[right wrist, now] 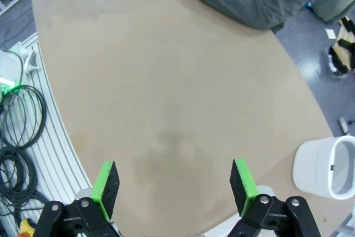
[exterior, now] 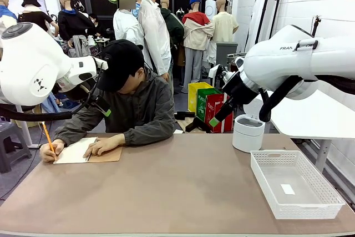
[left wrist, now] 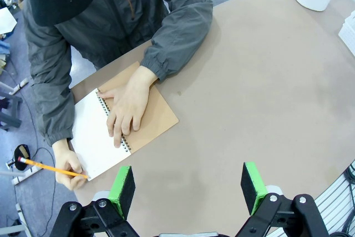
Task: Sort the paper based on its condition.
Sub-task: If a person hands you a paper, place it in the Organizing basket , and if it's crumpled, put it in the Trash can.
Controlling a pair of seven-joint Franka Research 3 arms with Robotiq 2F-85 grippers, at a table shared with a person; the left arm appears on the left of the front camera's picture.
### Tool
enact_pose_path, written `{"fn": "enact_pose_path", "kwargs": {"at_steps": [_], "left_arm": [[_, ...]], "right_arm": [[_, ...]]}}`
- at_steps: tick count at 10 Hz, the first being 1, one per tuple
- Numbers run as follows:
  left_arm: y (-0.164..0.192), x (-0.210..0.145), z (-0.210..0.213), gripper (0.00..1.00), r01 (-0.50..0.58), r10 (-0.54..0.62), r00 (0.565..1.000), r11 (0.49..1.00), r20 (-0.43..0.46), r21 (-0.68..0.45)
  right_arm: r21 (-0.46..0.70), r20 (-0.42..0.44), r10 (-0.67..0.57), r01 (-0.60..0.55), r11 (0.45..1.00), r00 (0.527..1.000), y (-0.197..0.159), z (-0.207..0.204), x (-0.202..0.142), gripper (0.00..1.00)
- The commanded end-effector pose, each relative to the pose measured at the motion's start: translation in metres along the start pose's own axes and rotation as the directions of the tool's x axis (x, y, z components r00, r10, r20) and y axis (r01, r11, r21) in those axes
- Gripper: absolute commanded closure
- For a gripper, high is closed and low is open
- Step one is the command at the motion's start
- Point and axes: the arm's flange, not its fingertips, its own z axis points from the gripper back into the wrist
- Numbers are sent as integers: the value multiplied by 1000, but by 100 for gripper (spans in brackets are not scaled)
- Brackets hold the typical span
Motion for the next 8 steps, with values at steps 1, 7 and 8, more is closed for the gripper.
{"fn": "enact_pose_path", "kwargs": {"at_steps": [1,7,8], "left_arm": [[1,0,1,0,-3,3,1000,1000,-5,-2],[1,0,1,0,-3,3,1000,1000,-5,-2],[1,0,1,0,-3,3,1000,1000,-5,-2]], "right_arm": [[-2,-1,2,-2,1000,1000,0,0,0,0],[-2,-1,2,-2,1000,1000,0,0,0,0],[-2,-1,2,-2,1000,1000,0,0,0,0]]}}
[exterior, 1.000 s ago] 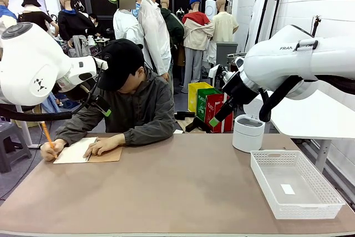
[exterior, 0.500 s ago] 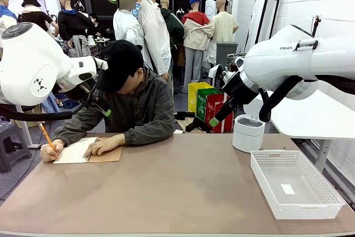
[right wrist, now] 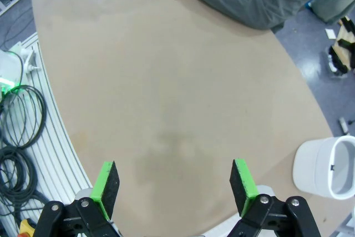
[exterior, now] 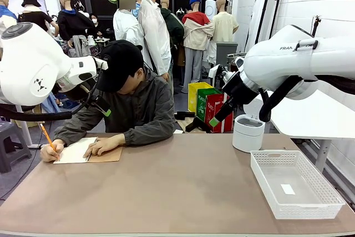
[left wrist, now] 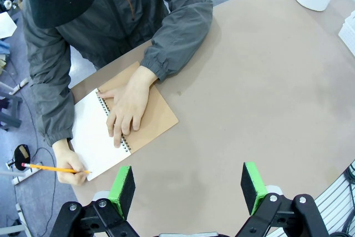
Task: Sort the paper based on its condition.
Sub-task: If a person hands you a paper, place it in the Organizing basket , and if it's crumpled, put it in the Trash can.
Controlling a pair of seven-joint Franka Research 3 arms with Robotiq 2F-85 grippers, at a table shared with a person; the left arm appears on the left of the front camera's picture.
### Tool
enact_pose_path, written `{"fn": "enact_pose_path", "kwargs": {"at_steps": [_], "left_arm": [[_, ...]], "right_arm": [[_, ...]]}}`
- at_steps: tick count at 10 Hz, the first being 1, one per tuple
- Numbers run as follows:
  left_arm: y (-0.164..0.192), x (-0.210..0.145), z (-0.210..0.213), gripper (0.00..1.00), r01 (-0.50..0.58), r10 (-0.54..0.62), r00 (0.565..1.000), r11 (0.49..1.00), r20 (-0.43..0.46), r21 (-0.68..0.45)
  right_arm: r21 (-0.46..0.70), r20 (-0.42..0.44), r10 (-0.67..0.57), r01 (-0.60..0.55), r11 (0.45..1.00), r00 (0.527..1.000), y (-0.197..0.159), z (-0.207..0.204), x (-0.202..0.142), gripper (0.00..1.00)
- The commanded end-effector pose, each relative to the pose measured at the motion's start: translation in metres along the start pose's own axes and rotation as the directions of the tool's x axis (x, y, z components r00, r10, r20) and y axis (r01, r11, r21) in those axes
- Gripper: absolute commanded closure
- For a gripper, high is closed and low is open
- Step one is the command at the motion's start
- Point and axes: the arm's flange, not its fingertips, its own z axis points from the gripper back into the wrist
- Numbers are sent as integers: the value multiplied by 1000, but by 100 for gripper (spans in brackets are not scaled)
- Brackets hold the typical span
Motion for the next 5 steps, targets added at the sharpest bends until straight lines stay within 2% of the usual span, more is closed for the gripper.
{"fn": "enact_pose_path", "kwargs": {"at_steps": [1,5], "left_arm": [[1,0,1,0,-3,3,1000,1000,-5,-2],[1,0,1,0,-3,3,1000,1000,-5,-2]], "right_arm": [[-2,-1,2,-2,1000,1000,0,0,0,0],[-2,-1,2,-2,1000,1000,0,0,0,0]]}}
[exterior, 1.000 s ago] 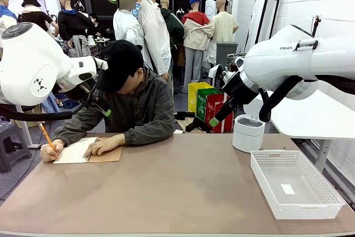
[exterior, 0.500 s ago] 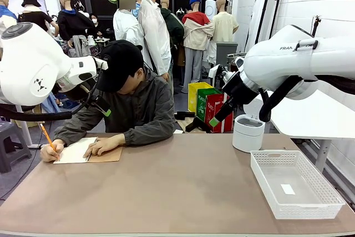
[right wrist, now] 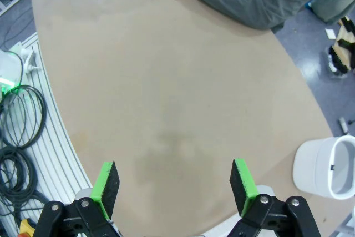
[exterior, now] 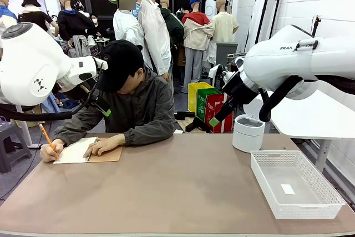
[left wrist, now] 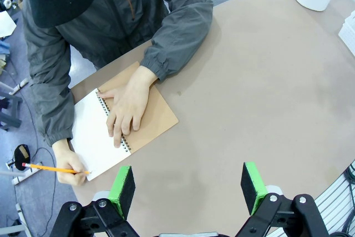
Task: Sort the paper based on its condition.
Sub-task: If a person hands you a paper, place it in the Organizing basket , and if it's crumpled, put it in the Trash can.
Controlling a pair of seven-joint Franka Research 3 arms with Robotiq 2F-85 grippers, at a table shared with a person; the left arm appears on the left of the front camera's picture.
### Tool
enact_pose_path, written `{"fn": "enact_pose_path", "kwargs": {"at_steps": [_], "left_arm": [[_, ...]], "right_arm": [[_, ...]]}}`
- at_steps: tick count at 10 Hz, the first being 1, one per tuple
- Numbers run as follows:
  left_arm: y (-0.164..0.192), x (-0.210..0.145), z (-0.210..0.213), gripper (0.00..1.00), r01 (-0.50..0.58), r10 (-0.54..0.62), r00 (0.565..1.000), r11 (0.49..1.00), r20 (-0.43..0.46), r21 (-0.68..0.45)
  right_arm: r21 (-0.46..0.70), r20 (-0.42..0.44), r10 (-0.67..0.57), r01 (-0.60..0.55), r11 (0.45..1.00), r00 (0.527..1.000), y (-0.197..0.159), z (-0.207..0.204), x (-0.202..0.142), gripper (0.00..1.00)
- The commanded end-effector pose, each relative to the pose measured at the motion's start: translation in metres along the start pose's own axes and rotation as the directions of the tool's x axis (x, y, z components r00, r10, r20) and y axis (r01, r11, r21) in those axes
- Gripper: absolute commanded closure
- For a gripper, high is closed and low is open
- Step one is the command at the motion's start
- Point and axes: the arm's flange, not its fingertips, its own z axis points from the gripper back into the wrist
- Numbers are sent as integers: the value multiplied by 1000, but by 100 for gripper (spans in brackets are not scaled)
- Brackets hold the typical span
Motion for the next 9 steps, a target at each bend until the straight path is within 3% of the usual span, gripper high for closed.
{"fn": "enact_pose_path", "kwargs": {"at_steps": [1,9], "left_arm": [[1,0,1,0,-3,3,1000,1000,-5,-2],[1,0,1,0,-3,3,1000,1000,-5,-2]], "right_arm": [[-2,-1,2,-2,1000,1000,0,0,0,0],[-2,-1,2,-2,1000,1000,0,0,0,0]]}}
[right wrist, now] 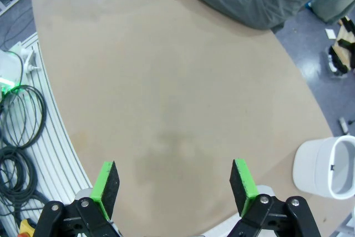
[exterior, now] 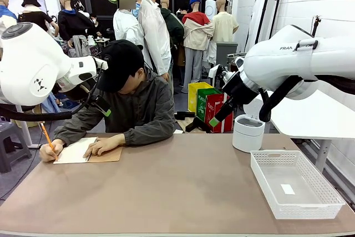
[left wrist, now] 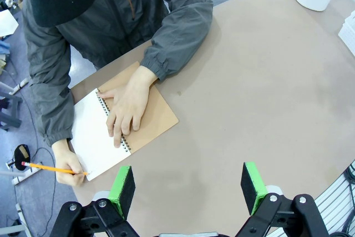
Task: Sort the paper based on its condition.
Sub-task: If a person hands you a paper, place it in the Organizing basket , and if it's crumpled, put it in the Trash can.
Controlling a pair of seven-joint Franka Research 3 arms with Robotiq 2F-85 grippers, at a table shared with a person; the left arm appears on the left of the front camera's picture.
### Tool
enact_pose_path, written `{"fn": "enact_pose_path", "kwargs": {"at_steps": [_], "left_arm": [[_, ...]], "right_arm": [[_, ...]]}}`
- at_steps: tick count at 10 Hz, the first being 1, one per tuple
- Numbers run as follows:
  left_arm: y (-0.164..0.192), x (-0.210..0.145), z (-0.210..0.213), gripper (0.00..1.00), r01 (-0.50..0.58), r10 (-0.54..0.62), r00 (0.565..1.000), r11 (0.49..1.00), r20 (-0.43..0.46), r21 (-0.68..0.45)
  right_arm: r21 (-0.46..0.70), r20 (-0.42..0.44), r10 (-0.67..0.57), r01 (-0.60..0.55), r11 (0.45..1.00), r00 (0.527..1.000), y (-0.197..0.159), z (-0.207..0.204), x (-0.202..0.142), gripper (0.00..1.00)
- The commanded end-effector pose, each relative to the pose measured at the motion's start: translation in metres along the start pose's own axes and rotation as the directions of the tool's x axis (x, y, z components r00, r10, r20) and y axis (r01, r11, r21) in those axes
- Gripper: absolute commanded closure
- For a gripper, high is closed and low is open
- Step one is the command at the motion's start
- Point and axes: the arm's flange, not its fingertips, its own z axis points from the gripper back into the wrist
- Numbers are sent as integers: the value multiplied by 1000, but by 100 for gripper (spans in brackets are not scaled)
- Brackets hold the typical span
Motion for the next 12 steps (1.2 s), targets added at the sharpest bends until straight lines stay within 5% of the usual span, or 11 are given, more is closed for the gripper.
{"fn": "enact_pose_path", "kwargs": {"at_steps": [1,12], "left_arm": [[1,0,1,0,-3,3,1000,1000,-5,-2],[1,0,1,0,-3,3,1000,1000,-5,-2]], "right_arm": [[-2,-1,2,-2,1000,1000,0,0,0,0],[-2,-1,2,-2,1000,1000,0,0,0,0]]}}
